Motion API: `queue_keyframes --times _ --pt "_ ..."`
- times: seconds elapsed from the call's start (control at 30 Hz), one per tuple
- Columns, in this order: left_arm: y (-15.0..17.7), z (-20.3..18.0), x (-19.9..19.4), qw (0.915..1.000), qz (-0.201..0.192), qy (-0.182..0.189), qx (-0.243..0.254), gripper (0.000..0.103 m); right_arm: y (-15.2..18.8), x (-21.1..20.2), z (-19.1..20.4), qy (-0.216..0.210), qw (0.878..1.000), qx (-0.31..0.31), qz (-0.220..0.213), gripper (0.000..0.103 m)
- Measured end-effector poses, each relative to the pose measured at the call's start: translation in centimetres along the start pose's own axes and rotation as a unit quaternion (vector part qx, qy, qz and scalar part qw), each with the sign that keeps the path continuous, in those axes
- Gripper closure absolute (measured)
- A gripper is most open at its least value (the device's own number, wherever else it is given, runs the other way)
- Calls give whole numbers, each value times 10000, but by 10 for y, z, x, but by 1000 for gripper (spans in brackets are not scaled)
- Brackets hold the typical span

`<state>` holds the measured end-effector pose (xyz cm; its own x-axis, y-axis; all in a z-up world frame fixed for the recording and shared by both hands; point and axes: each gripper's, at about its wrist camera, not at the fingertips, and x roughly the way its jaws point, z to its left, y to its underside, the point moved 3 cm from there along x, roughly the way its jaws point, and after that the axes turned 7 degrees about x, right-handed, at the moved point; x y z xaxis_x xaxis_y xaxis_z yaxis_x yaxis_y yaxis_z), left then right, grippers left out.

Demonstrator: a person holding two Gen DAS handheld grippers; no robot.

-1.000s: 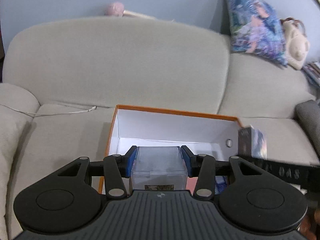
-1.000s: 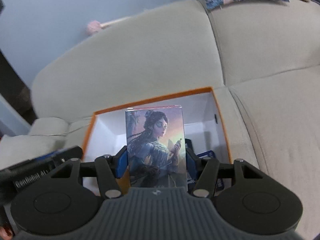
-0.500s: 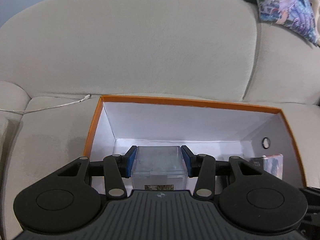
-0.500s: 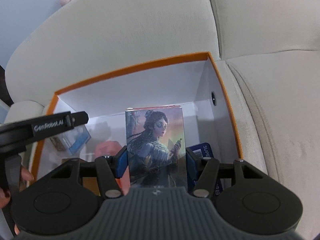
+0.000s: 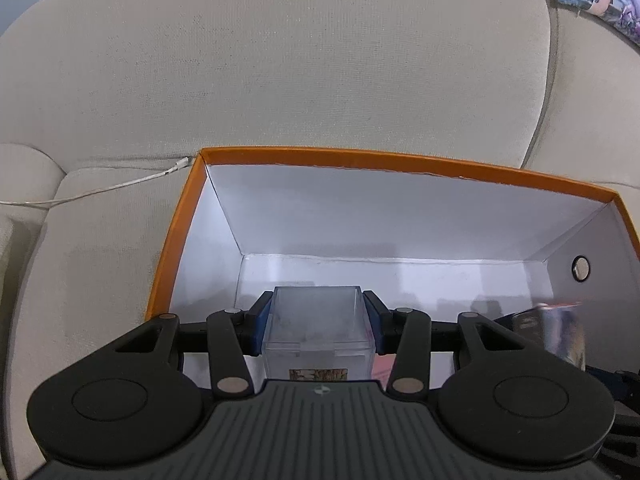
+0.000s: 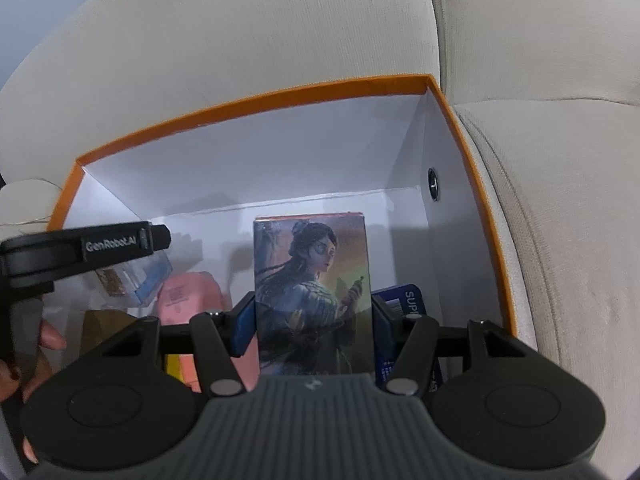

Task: Organize rigid objects
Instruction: 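Carry the clear box and printed card box into the shoebox with both tools, then open both tools to release the boxes and withdraw from the shoebox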

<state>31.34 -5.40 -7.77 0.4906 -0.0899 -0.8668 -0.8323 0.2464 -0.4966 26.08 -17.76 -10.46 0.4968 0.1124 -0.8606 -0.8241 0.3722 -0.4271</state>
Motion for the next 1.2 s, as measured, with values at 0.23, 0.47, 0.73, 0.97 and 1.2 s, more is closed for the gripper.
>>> queue_keyframes --times 0.23,0.47,0.73,0.97,1.2 --pt "-9 -4 7 9999 105 10 -8 50 6 9 1 117 9999 -34 64 44" --pt "-9 -3 8 9999 153 26 -33 50 6 15 3 248 9996 -42 121 44" --pt "-11 0 14 9996 239 23 -160 50 8 22 9 478 9986 -122 191 44" --pt "-15 2 21 9994 303 36 -153 50 8 30 15 579 9980 -127 232 44" --pt "-12 -1 27 9994 341 -51 -102 49 11 37 22 705 9972 -171 188 44"
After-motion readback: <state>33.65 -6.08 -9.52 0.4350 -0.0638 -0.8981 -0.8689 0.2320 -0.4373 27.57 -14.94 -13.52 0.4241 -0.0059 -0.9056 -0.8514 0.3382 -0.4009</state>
